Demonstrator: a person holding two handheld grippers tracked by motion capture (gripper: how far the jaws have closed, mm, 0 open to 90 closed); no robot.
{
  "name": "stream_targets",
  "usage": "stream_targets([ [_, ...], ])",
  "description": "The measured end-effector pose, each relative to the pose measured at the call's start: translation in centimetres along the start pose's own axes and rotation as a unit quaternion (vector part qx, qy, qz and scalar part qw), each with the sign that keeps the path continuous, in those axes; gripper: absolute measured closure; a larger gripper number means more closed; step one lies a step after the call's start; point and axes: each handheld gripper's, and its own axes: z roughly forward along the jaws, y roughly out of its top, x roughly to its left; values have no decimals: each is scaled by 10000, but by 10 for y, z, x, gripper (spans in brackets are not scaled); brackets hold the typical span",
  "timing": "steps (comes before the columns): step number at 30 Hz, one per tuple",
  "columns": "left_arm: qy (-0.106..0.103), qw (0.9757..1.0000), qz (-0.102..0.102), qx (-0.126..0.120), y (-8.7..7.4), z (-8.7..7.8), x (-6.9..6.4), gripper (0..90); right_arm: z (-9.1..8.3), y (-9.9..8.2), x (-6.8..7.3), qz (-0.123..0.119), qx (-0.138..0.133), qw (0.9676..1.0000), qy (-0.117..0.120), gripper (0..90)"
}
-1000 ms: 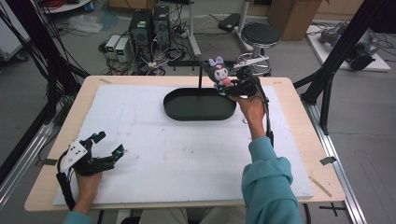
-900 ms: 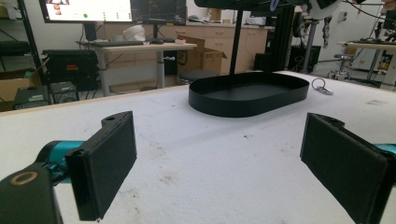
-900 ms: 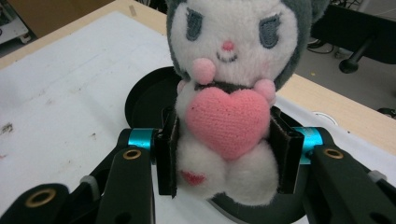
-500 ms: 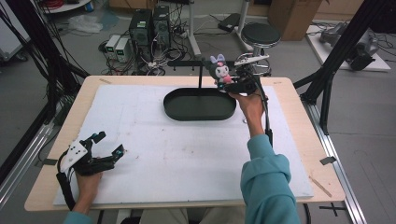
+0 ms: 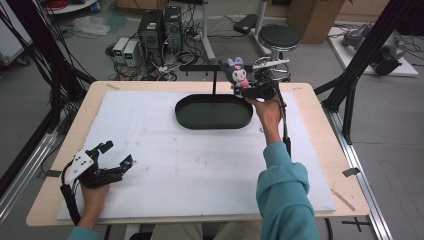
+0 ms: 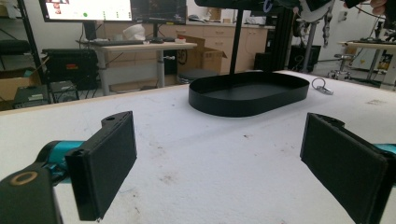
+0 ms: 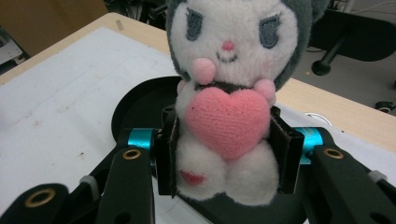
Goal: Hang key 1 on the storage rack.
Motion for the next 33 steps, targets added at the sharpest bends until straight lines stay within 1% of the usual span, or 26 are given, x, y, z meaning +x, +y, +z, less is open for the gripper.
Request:
stream_targets([
  [3,0,10000,-1,0,0,0,0,110,-1,0,-2,2,7,10000,15,543],
  [6,2,10000,4,4,0,0,0,110,0,-1,-3,-30,53,10000,-26,543],
  [7,1,10000,5,5,0,0,0,110,0,-1,-3,19,75,10000,-26,543],
  [9,1,10000,2,4,0,0,0,109,2,-2,-4,14,106,9999,-46,543],
  [10,1,10000,2,6,0,0,0,110,2,-2,-4,25,160,9999,-48,543],
  [12,2,10000,-1,5,0,0,0,110,3,-3,-3,-56,263,9996,-86,543],
  [13,0,10000,-1,2,0,0,0,110,3,-3,-3,-56,263,9996,-86,543],
  [16,0,10000,1,4,0,0,0,110,5,-3,-2,-122,375,9992,-95,543],
  [18,1,10000,1,5,0,0,0,110,5,-3,-1,-107,388,9991,-92,543],
  [22,-1,10000,9,9,0,0,0,110,5,-4,0,-196,565,9981,-171,543],
  [28,0,10000,11,8,0,0,0,110,6,-6,0,-177,702,9972,-179,542],
  [33,-4,10000,19,9,0,0,0,110,10,-8,1,-177,841,9962,-174,542],
])
